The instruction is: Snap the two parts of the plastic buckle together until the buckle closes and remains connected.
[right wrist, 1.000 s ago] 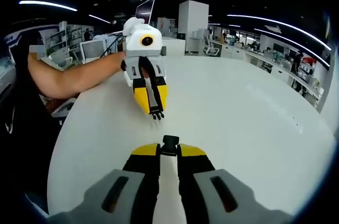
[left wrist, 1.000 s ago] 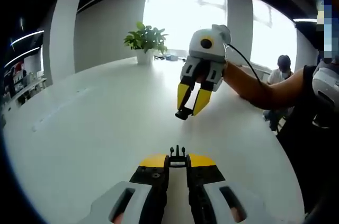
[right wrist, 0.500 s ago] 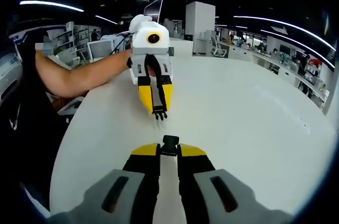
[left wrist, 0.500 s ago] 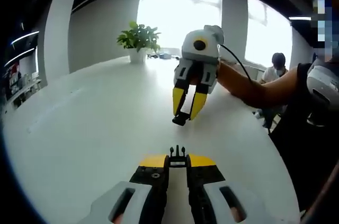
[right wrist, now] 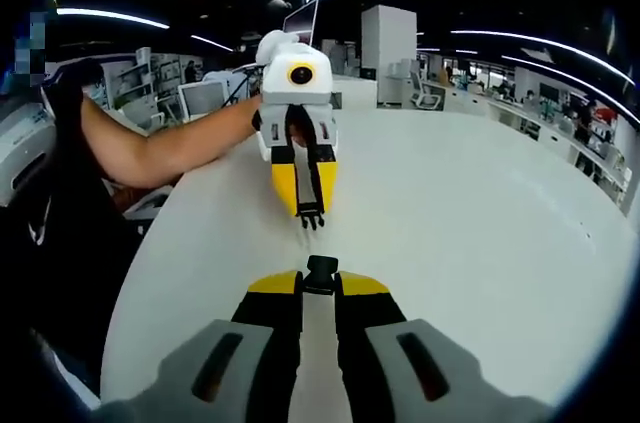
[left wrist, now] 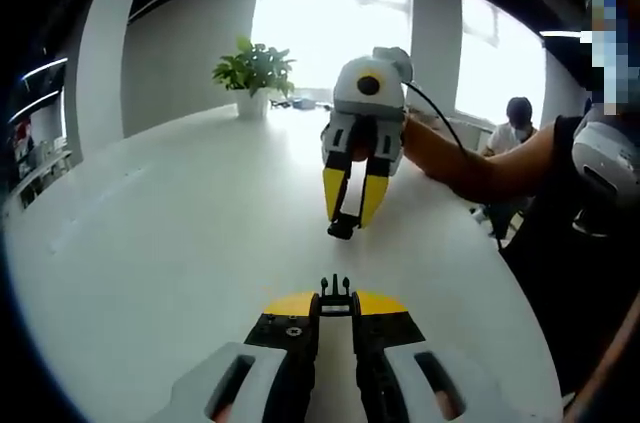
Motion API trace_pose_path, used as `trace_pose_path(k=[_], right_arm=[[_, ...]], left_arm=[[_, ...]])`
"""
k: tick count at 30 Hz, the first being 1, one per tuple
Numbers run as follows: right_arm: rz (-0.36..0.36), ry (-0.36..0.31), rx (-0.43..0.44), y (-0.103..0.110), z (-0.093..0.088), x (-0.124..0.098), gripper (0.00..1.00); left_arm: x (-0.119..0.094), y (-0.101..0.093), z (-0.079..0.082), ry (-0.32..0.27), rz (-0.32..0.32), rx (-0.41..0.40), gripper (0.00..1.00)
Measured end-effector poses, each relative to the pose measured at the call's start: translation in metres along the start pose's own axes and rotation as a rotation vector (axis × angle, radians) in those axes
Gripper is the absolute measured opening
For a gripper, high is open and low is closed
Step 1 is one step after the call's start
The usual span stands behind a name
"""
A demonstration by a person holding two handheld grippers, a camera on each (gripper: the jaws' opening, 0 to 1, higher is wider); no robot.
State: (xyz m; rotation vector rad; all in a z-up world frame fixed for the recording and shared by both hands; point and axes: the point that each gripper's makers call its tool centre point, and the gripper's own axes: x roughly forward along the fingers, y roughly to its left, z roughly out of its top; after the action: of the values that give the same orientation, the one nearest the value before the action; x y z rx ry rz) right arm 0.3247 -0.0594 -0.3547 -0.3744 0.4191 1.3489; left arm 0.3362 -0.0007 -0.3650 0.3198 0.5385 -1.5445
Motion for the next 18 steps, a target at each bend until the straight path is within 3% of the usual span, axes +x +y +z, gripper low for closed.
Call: trace_pose_path(k=[18], right_arm=[[0.006,0.018,0.002,0.0,-0.0064,0.0012,0.1]], left_arm=[[0.0012,-0.0037,-0.0029,0.027,-0.011,0.007,0.11]])
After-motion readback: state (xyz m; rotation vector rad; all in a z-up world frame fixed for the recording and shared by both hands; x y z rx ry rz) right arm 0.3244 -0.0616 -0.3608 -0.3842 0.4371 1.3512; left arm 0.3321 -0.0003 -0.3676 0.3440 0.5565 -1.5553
